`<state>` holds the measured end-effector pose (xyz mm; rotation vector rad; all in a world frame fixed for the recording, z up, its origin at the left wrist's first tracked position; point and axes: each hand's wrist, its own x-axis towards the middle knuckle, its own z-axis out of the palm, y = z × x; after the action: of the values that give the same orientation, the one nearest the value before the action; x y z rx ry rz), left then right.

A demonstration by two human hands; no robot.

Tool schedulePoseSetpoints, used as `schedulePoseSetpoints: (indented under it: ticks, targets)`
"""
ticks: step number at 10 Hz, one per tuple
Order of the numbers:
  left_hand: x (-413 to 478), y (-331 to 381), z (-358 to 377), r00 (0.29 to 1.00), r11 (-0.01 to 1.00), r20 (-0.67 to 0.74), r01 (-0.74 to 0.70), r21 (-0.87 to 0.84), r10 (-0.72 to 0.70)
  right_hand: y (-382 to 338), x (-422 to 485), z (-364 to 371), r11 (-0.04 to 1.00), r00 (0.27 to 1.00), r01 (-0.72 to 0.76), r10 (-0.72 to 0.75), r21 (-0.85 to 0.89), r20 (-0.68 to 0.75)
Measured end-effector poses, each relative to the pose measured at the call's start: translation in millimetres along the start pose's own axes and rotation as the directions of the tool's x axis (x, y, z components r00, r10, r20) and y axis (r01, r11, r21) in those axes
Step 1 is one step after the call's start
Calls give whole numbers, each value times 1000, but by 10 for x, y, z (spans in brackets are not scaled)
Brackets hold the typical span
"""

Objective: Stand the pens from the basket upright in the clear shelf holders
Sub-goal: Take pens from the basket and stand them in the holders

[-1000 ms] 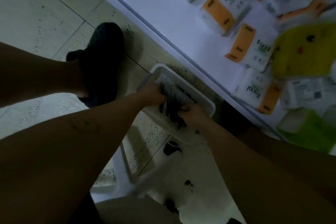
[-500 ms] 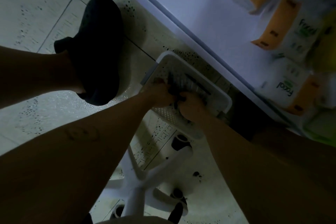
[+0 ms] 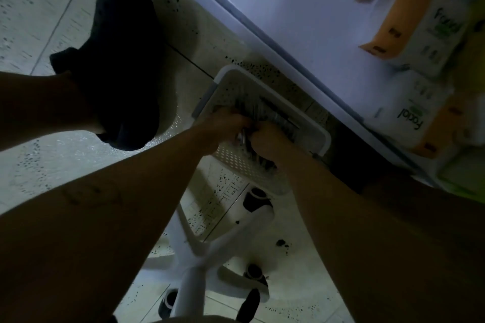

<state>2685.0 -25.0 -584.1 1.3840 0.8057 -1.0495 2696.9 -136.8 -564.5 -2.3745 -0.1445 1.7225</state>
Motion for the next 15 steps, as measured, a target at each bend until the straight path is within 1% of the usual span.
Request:
schedulePoseSetpoints:
  ticks: [1,2,3,4,5,6,7,8,9,10,11,12,13,14,15]
  targets:
    - [-6,-13,104,1000,997,-5,22,-74,-23,93,93,50,906,991,-40,89,422,-97]
    - [6,-28,184,999,990,-8,36,-140,-38,157,139,68,938,996,-12,42,347,-81]
    - [43,-47,195,998,983,-45,32,-179,-41,193,140,50,936,997,8,18,353,-71]
    - [71,-72,163,998,963,-46,33,-266,-47,223,153,67,929,997,-15,43,370,-67]
    - [91,-88,149,998,954,-40,32,-299,-46,243,153,69,920,997,-23,52,392,-64]
    - [105,-95,173,997,964,-68,4,-265,-23,255,156,90,889,997,-36,60,456,-39]
    - [73,-68,220,987,982,-160,-11,-190,-20,274,142,89,883,998,-15,41,469,-45]
    - [92,-68,267,976,989,-220,-26,-144,-6,283,104,86,871,998,-17,45,491,-45]
    - [103,-63,311,970,993,-244,-38,-114,9,279,59,91,884,997,-20,54,468,-59]
    - [135,-115,329,943,994,-321,-55,97,84,294,6,105,864,988,10,69,504,-139]
    - [125,-170,326,919,963,-350,-95,252,183,314,-61,87,815,961,70,100,575,-258]
    - [44,-134,299,919,951,-333,-113,286,210,358,-118,45,837,926,77,141,541,-350]
    - [-30,-96,230,922,944,-273,-205,259,275,377,-172,17,840,913,67,167,539,-373]
    - [-161,-98,133,934,936,-168,-277,218,316,374,-253,35,850,908,56,175,524,-380]
    - [-383,-7,29,979,973,-56,-187,136,196,357,-382,85,839,906,71,172,539,-386]
